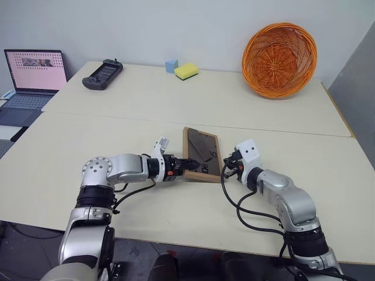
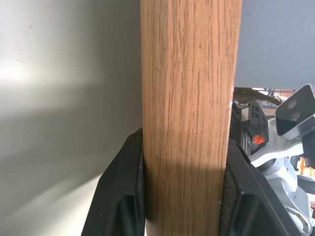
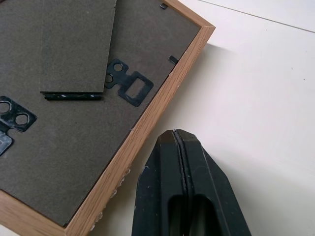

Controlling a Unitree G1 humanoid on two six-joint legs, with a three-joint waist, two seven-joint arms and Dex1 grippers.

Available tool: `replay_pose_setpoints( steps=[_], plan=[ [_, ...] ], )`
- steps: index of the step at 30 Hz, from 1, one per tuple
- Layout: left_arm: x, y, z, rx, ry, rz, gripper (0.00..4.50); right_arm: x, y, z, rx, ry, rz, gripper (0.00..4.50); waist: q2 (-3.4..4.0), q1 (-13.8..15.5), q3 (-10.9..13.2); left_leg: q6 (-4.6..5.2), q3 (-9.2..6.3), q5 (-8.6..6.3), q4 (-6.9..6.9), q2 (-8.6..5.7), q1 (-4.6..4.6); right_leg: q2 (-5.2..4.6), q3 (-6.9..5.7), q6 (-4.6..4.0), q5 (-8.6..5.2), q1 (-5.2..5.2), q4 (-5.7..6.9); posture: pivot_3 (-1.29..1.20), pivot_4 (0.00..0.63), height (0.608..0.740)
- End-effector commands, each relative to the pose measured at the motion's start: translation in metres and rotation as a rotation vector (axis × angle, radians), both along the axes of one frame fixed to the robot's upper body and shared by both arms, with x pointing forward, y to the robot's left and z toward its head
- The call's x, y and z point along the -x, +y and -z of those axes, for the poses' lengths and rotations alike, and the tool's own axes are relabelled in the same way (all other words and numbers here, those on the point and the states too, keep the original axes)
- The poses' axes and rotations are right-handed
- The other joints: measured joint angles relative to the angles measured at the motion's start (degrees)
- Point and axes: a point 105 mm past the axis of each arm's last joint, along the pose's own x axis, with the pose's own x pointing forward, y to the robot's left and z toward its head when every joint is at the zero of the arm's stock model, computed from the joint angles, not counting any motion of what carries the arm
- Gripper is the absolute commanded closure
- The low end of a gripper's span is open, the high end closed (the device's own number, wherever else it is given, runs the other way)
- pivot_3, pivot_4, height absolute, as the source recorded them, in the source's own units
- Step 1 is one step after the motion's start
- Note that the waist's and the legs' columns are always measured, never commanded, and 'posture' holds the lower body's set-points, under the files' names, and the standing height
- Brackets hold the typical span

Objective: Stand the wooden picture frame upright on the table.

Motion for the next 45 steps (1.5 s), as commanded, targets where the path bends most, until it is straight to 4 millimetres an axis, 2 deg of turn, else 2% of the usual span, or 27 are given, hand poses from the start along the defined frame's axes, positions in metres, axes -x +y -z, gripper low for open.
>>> replay_pose_setpoints(
  steps=[1, 7, 10, 14, 18, 21, 23, 27, 32, 35, 38, 45],
  plan=[
    [-0.005, 0.009, -0.006, -0.069, -0.076, 0.0, 3.21, -0.003, -0.005, -0.009, 0.019, -0.053, -0.006, 4.5, 0.0, -0.02, 0.0, 0.0, 0.0, 0.0, 0.0, 0.0, 0.0, 0.0, 0.0, 0.0, 0.0, -0.01, 0.0, 0.0, 0.15, 0.74],
    [-0.037, 0.026, -0.033, -0.159, -0.291, -0.067, 3.21, -0.013, -0.039, -0.022, 0.077, -0.108, 0.036, 4.5, -0.01, -0.08, 0.02, -0.01, 0.01, 0.01, -0.2, 0.0, -0.03, 0.01, -0.02, -0.02, 0.03, -0.02, -0.23, 0.0, 0.15, 0.74],
    [-0.05, 0.025, -0.054, -0.199, -0.445, -0.043, 3.21, -0.019, -0.056, -0.032, 0.095, -0.129, 0.052, 4.5, 0.0, -0.06, 0.03, -0.05, 0.03, 0.03, -0.32, -0.01, -0.03, 0.01, -0.03, -0.04, 0.04, -0.04, -0.29, 0.0, 0.15, 0.74],
    [-0.058, 0.019, -0.071, -0.232, -0.594, 0.006, 3.21, -0.024, -0.064, -0.038, 0.104, -0.142, 0.056, 4.5, -0.01, 0.02, 0.04, -0.19, 0.05, 0.13, -0.63, -0.01, -0.04, 0.0, -0.03, -0.04, 0.04, -0.11, -0.39, 0.0, 0.15, 0.74],
    [-0.058, 0.012, -0.082, -0.272, -0.728, 0.085, 3.21, -0.025, -0.059, -0.042, 0.104, -0.153, 0.027, 4.5, 0.0, 0.02, 0.04, -0.27, 0.08, 0.17, -0.66, 0.0, -0.38, 0.0, 0.0, -0.06, 0.04, -0.45, -0.42, 0.0, 0.15, 0.74],
    [-0.048, -0.001, -0.1, -0.263, -0.89, 0.203, 3.21, -0.013, -0.029, -0.068, 0.012, -0.19, -0.16, 4.5, 0.03, 0.05, 0.13, -0.28, 0.13, 0.18, -0.69, -0.02, -0.47, -0.05, 0.01, -0.07, 0.05, -0.55, -0.43, 0.0, 0.15, 0.74],
    [-0.045, -0.004, -0.107, -0.255, -0.952, 0.234, 3.21, -0.003, -0.018, -0.083, -0.042, -0.201, -0.253, 4.5, 0.06, 0.03, 0.18, -0.29, 0.17, 0.18, -0.71, -0.01, -0.52, -0.06, 0.02, -0.07, 0.05, -0.61, -0.43, 0.0, 0.15, 0.74],
    [-0.042, -0.005, -0.116, -0.251, -1.03, 0.272, 3.21, 0.004, -0.014, -0.108, -0.107, -0.214, -0.33, 4.5, 0.06, 0.09, 0.18, -0.27, 0.16, 0.17, -0.71, 0.02, -0.51, -0.04, 0.0, -0.07, 0.05, -0.61, -0.41, 0.0, 0.15, 0.74],
    [-0.038, -0.003, -0.117, -0.263, -1.075, 0.335, 3.21, 0.013, -0.015, -0.129, -0.119, -0.229, -0.427, 4.5, 0.06, 0.12, 0.19, -0.15, 0.16, 0.12, -0.63, 0.01, -0.51, -0.05, 0.01, -0.07, 0.05, -0.6, -0.38, 0.0, 0.15, 0.74],
    [-0.038, -0.001, -0.116, -0.27, -1.078, 0.345, 3.21, 0.01, -0.021, -0.15, -0.161, -0.26, -0.433, 4.5, 0.06, 0.11, 0.19, -0.12, 0.16, 0.12, -0.63, 0.01, -0.51, -0.04, 0.0, -0.07, 0.05, -0.6, -0.36, 0.0, 0.15, 0.74],
    [-0.032, 0.0, -0.112, -0.268, -1.081, 0.382, 3.21, 0.001, -0.024, -0.161, -0.178, -0.282, -0.41, 4.5, 0.06, -0.01, 0.19, -0.1, 0.17, 0.12, -0.62, 0.02, -0.5, -0.04, 0.01, -0.07, 0.05, -0.6, -0.35, 0.0, 0.15, 0.74],
    [-0.013, -0.01, -0.105, -0.234, -1.077, 0.485, 3.21, -0.022, -0.017, -0.161, -0.169, -0.302, -0.36, 4.5, 0.06, -0.03, 0.19, -0.14, 0.17, 0.14, -0.64, 0.04, -0.5, -0.05, 0.0, -0.08, 0.06, -0.62, -0.33, 0.0, 0.15, 0.74]
  ],
)
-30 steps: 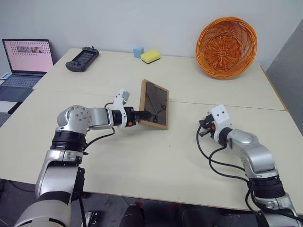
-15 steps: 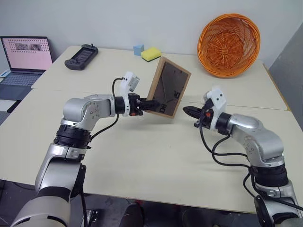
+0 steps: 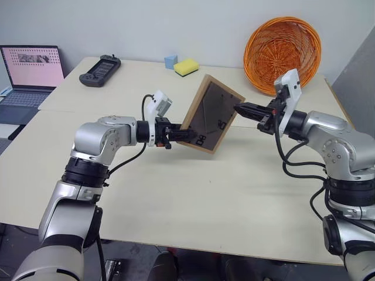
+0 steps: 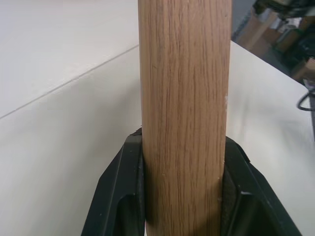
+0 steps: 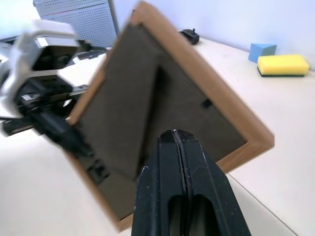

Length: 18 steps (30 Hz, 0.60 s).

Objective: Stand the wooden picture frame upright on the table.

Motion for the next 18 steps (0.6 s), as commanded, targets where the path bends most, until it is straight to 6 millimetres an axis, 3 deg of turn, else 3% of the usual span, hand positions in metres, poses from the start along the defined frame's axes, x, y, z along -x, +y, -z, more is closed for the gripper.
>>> replay_pose_setpoints(
  steps=[1, 5, 13, 16, 18],
  plan=[
    [0.012, -0.008, -0.017, 0.01, -0.072, 0.068, 3.21, -0.007, 0.004, -0.011, -0.003, -0.065, 0.021, 4.5, 0.0, 0.0, 0.0, 0.0, 0.0, 0.0, 0.0, 0.0, 0.0, 0.0, 0.0, 0.0, 0.0, 0.0, 0.01, 0.0, 0.15, 0.74],
    [0.013, -0.009, -0.019, 0.014, -0.073, 0.067, 3.21, -0.013, 0.003, -0.012, -0.023, -0.061, 0.046, 4.5, 0.0, 0.01, 0.0, 0.0, -0.01, 0.0, 0.02, 0.0, 0.0, 0.0, -0.01, 0.0, 0.0, 0.0, 0.03, 0.0, 0.15, 0.74],
    [0.005, -0.001, -0.017, 0.012, -0.071, 0.023, 3.21, -0.011, -0.001, -0.012, 0.009, -0.07, 0.047, 2.94, 0.0, 0.01, 0.0, 0.0, -0.01, 0.0, 0.07, 0.0, 0.0, 0.0, -0.01, 0.0, 0.0, 0.0, 0.08, 0.0, 0.15, 0.74],
    [0.003, -0.001, -0.016, 0.014, -0.07, 0.019, 3.21, -0.008, 0.001, -0.013, -0.008, -0.062, 0.035, 2.94, 0.0, 0.0, 0.0, 0.0, -0.01, 0.01, 0.07, 0.01, 0.01, 0.0, -0.02, 0.0, 0.0, 0.0, 0.11, 0.0, 0.15, 0.74],
    [0.002, -0.001, -0.016, 0.012, -0.072, 0.017, 3.21, -0.007, 0.003, -0.013, -0.026, -0.042, 0.031, 2.62, 0.0, 0.01, 0.0, 0.01, -0.01, 0.0, 0.08, 0.01, 0.01, 0.0, -0.02, 0.0, 0.0, 0.0, 0.11, 0.0, 0.15, 0.74]
  ],
)
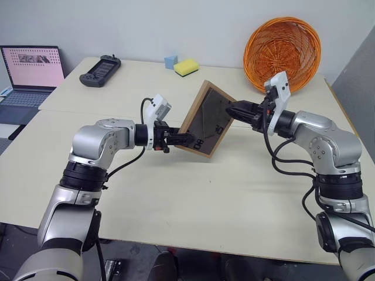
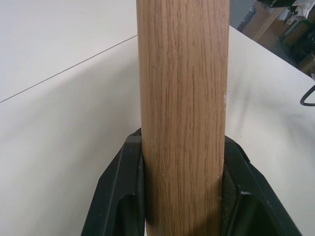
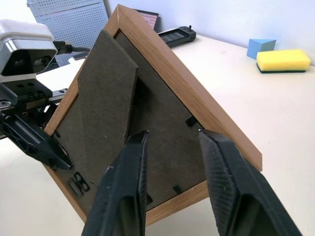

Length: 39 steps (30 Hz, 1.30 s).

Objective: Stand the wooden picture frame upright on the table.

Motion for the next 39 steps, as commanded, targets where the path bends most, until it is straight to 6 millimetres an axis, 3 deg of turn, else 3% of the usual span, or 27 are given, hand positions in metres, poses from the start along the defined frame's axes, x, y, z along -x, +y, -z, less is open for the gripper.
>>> replay_pose_setpoints(
  steps=[1, 6, 14, 23, 35, 39],
  plan=[
    [0.003, -0.007, -0.021, 0.04, -0.087, 0.064, 3.21, 0.005, 0.0, -0.017, -0.037, -0.033, 0.008, 2.51, 0.0, -0.01, 0.0, 0.0, 0.0, 0.0, 0.01, 0.0, 0.0, 0.0, 0.0, 0.0, 0.0, 0.0, 0.01, 0.0, 0.15, 0.74],
    [0.0, -0.006, -0.023, 0.049, -0.087, 0.074, 3.21, 0.017, 0.013, -0.018, -0.037, -0.021, -0.052, 1.37, 0.0, 0.0, 0.0, 0.01, -0.01, 0.0, 0.03, 0.0, 0.0, 0.0, -0.01, 0.0, 0.0, 0.0, 0.07, 0.0, 0.15, 0.74],
    [0.005, -0.014, -0.032, 0.062, -0.102, 0.125, 3.21, 0.027, 0.029, -0.017, -0.066, 0.011, -0.108, 1.37, 0.0, -0.02, 0.0, 0.03, -0.04, 0.0, 0.11, -0.01, 0.01, 0.0, -0.03, 0.0, 0.0, -0.01, 0.26, 0.0, 0.15, 0.74],
    [0.0, -0.011, -0.027, 0.057, -0.1, 0.093, 3.21, 0.027, 0.038, -0.018, -0.108, 0.038, -0.111, 1.37, 0.0, -0.04, 0.0, 0.1, -0.05, 0.02, 0.35, -0.02, 0.05, 0.03, -0.02, 0.0, 0.0, -0.11, 0.76, 0.0, 0.15, 0.74],
    [-0.03, 0.004, -0.011, 0.053, -0.065, -0.027, 3.21, 0.043, 0.037, -0.02, -0.121, 0.054, -0.104, 1.37, 0.0, -0.07, 0.0, 0.13, -0.04, 0.0, 0.57, -0.02, 0.02, 0.04, -0.02, 0.0, 0.0, -0.1, 0.82, 0.0, 0.15, 0.74],
    [-0.04, 0.007, -0.009, 0.048, -0.067, -0.058, 3.21, 0.048, 0.035, -0.009, -0.097, 0.078, -0.079, 1.37, 0.0, -0.04, 0.0, 0.13, -0.06, 0.0, 0.57, -0.02, 0.02, 0.05, -0.04, 0.0, 0.0, -0.1, 0.82, 0.0, 0.15, 0.74]
  ],
)
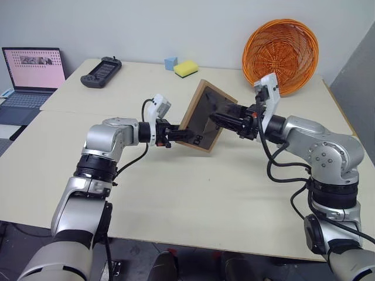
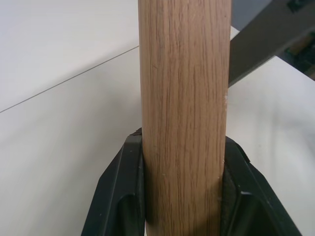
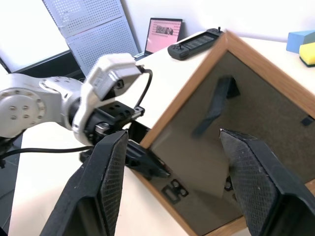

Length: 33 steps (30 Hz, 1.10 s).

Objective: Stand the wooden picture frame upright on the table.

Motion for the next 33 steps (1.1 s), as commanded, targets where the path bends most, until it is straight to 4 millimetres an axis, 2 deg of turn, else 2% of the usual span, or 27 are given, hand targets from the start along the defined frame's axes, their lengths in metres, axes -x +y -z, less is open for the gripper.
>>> replay_pose_setpoints(
  steps=[1, 8, 13, 16, 19, 23, 25, 28, 29, 33],
  plan=[
    [-0.008, -0.001, -0.023, 0.019, -0.086, -0.002, 3.21, 0.011, 0.0, -0.001, 0.007, -0.027, -0.005, 1.37, 0.0, 0.0, 0.0, 0.0, 0.0, 0.0, 0.0, -0.01, -0.01, 0.0, 0.02, 0.0, 0.0, 0.0, 0.0, 0.0, 0.15, 0.74],
    [-0.003, -0.007, -0.031, 0.033, -0.09, 0.042, 3.21, -0.009, -0.018, 0.01, 0.097, -0.063, 0.12, 1.37, 0.0, -0.13, 0.0, 0.0, 0.02, 0.0, 0.01, 0.0, -0.03, 0.01, 0.03, 0.0, 0.0, -0.03, 0.0, 0.0, 0.15, 0.74],
    [-0.003, 0.0, -0.04, 0.087, -0.041, 0.012, 3.21, -0.026, -0.051, 0.019, 0.333, -0.267, 0.271, 1.37, 0.0, -0.03, 0.0, 0.0, 0.03, 0.0, 0.04, -0.03, -0.05, 0.0, 0.04, 0.01, -0.01, -0.03, -0.03, 0.0, 0.15, 0.74],
    [-0.002, 0.005, -0.047, 0.125, -0.001, -0.005, 3.21, -0.029, -0.066, 0.027, 0.469, -0.401, 0.309, 1.37, -0.01, -0.02, 0.0, 0.01, 0.05, -0.01, 0.06, -0.04, -0.07, 0.0, 0.06, 0.02, -0.01, -0.03, -0.05, 0.0, 0.15, 0.74],
    [0.0, 0.007, -0.056, 0.174, 0.038, -0.019, 3.21, -0.032, -0.078, 0.04, 0.513, -0.432, 0.327, 1.37, -0.01, -0.03, 0.01, 0.01, 0.05, -0.01, 0.06, -0.04, -0.07, 0.0, 0.05, 0.02, -0.01, -0.03, -0.05, 0.0, 0.15, 0.74],
    [0.003, 0.007, -0.066, 0.235, 0.102, -0.027, 3.21, -0.03, -0.08, 0.049, 0.533, -0.441, 0.313, 1.37, -0.01, -0.32, 0.01, 0.0, 0.06, 0.0, 0.09, 0.0, -0.06, 0.01, 0.06, 0.02, -0.01, -0.03, -0.02, 0.0, 0.15, 0.74],
    [0.007, 0.006, -0.07, 0.28, 0.174, -0.03, 3.21, -0.029, -0.077, 0.052, 0.489, -0.399, 0.299, 1.37, -0.01, -0.43, 0.01, 0.0, 0.06, 0.0, 0.11, 0.0, -0.06, 0.02, 0.06, 0.02, -0.01, -0.03, 0.0, 0.0, 0.15, 0.74],
    [0.028, 0.002, -0.071, 0.295, 0.262, 0.064, 3.21, -0.01, -0.058, 0.057, 0.215, -0.073, 0.108, 1.37, -0.01, -0.52, 0.01, -0.01, 0.03, 0.0, 0.13, 0.0, -0.06, 0.01, 0.04, 0.01, -0.01, -0.01, 0.03, 0.0, 0.15, 0.74],
    [0.037, 0.002, -0.072, 0.279, 0.247, 0.103, 3.21, -0.003, -0.054, 0.055, 0.136, 0.028, 0.036, 1.37, -0.01, -0.5, 0.01, -0.07, 0.0, 0.04, 0.13, 0.02, -0.06, 0.02, 0.03, 0.01, -0.01, 0.0, 0.05, 0.0, 0.15, 0.74],
    [0.054, 0.004, -0.068, 0.229, 0.2, 0.167, 3.21, 0.012, -0.057, 0.027, -0.079, 0.221, -0.14, 1.37, 0.05, -0.57, 0.04, -0.18, -0.03, 0.1, 0.13, 0.03, -0.05, -0.01, -0.01, -0.01, 0.0, 0.05, 0.1, 0.0, 0.15, 0.74]
  ],
)
